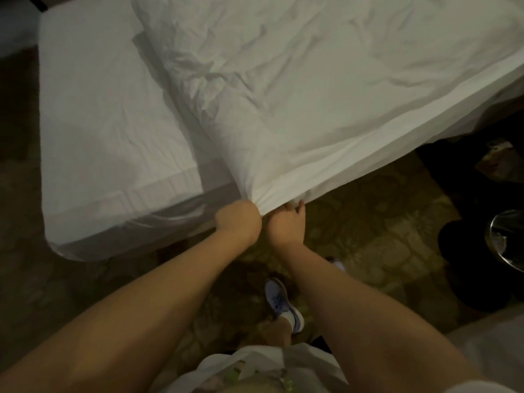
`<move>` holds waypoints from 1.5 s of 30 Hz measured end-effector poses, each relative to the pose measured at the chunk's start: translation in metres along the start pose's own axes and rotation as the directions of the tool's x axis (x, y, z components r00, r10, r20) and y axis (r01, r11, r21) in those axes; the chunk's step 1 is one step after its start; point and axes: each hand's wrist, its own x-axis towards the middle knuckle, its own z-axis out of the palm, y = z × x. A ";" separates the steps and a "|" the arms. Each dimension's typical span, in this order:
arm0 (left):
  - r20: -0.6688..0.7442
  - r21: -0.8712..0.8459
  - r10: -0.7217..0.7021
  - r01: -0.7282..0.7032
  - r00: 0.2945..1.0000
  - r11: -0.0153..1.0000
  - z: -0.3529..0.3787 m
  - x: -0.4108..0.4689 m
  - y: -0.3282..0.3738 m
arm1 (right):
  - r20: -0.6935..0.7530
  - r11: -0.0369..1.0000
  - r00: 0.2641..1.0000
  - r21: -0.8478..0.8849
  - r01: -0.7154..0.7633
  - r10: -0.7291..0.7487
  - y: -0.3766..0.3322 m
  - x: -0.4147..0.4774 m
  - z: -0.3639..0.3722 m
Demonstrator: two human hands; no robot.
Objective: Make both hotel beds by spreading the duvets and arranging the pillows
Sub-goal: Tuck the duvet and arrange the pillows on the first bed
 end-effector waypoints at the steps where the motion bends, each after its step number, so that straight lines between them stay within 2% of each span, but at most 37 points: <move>1: 0.005 0.002 -0.006 0.006 1.000 1.000 -0.002 0.002 0.003 | -0.021 1.000 1.000 -0.024 0.008 -0.009 0.001 0.000 -0.002; 5: 0.045 0.073 -0.005 0.002 0.999 0.997 -0.015 0.007 0.014 | -0.234 1.000 0.972 -0.014 0.002 -0.005 0.000 -0.006 -0.013; 6: 0.054 0.096 0.011 -0.016 0.998 0.995 -0.014 0.007 0.015 | -0.251 1.000 0.968 -0.023 0.015 -0.021 0.000 -0.007 -0.011; 9: 0.082 0.109 0.024 -0.033 0.996 0.993 -0.021 0.009 0.016 | -0.159 0.998 0.985 -0.001 0.064 -0.063 -0.004 -0.001 -0.016; 11: 0.039 0.067 0.041 -0.043 0.998 0.997 -0.035 0.009 0.013 | -0.169 0.997 0.984 0.040 0.068 -0.061 -0.011 0.006 -0.027; 14: -0.127 0.012 0.094 -0.093 0.987 0.996 -0.045 0.006 0.003 | -0.402 0.986 0.914 0.121 0.114 -0.056 -0.023 0.012 -0.037; 15: -0.138 0.014 0.084 -0.082 0.987 0.997 -0.038 0.003 0.001 | -0.427 0.986 0.903 0.120 0.117 -0.055 -0.024 0.008 -0.035; 16: -0.109 0.019 0.063 -0.062 0.992 0.998 -0.028 -0.003 0.001 | -0.368 0.990 0.928 0.105 0.097 -0.052 -0.024 0.001 -0.027; 18: 0.027 0.005 0.040 -0.040 0.999 0.999 -0.005 -0.016 0.003 | -0.102 0.999 0.994 0.019 0.039 -0.037 -0.020 -0.021 -0.013; 19: 0.085 -0.003 0.050 -0.050 0.995 0.999 0.002 -0.016 0.003 | -0.027 0.999 0.999 0.021 0.041 -0.040 -0.015 -0.030 -0.006; 20: 0.097 -0.012 0.057 -0.056 0.994 0.998 0.006 -0.012 0.002 | -0.011 0.998 0.999 0.040 0.052 -0.052 -0.009 -0.037 -0.001; 21: 0.076 -0.023 0.059 -0.057 0.995 0.998 0.007 -0.006 -0.002 | -0.021 0.997 0.998 0.057 0.056 -0.055 -0.003 -0.042 -0.001; 24: 0.005 -0.031 0.057 -0.056 0.998 0.998 -0.002 0.006 -0.018 | -0.133 0.998 0.989 -0.040 0.053 -0.058 0.003 -0.043 -0.006; 28: -0.008 -0.015 0.034 -0.034 0.999 0.999 -0.014 0.011 -0.038 | -0.095 0.996 0.991 -0.037 0.087 -0.090 -0.020 -0.023 -0.022; 31: 0.002 -0.030 0.001 -0.001 1.000 1.000 -0.021 0.013 -0.059 | 0.010 0.991 0.993 -0.064 0.120 -0.120 -0.044 0.001 -0.049; 34: -0.027 -0.066 -0.065 0.063 0.997 0.996 -0.042 0.020 -0.087 | -0.021 0.984 0.990 -0.116 0.136 -0.139 -0.070 0.031 -0.075; 39: -0.154 -0.072 -0.127 0.118 0.980 0.990 -0.095 0.049 -0.132 | -0.074 0.966 0.972 -0.152 0.210 -0.223 -0.124 0.087 -0.102; 45: -0.210 -0.046 -0.181 0.175 0.961 0.983 -0.149 0.114 -0.191 | -0.083 0.946 0.952 -0.164 0.278 -0.294 -0.191 0.177 -0.116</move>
